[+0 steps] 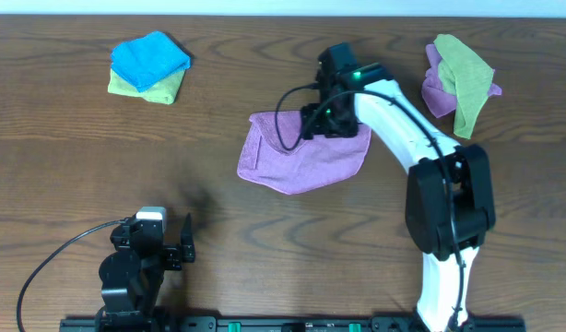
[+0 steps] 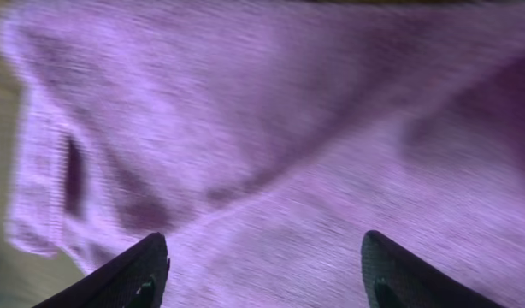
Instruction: Fold the cloth
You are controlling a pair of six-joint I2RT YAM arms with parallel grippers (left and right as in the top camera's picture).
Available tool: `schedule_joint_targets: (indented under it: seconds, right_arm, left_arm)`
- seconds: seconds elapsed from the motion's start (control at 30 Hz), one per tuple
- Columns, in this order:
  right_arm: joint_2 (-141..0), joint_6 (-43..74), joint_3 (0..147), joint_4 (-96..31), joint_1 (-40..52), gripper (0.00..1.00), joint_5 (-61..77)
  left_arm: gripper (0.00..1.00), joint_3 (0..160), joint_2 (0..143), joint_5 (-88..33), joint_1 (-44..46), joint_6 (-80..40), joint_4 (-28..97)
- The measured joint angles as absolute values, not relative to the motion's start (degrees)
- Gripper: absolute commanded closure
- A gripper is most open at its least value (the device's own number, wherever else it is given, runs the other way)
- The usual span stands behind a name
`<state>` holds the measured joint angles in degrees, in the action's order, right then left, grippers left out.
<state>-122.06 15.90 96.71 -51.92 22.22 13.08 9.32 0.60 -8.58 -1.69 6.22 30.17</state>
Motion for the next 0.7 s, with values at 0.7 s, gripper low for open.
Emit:
schedule_joint_targets:
  seconds: [0.7]
  right_arm:
    - [-126.17, 20.45, 96.68, -48.18, 25.12, 0.30, 14.68]
  left_arm:
    - [0.05, 9.32, 0.60, -8.60, -1.69, 6.22, 30.17]
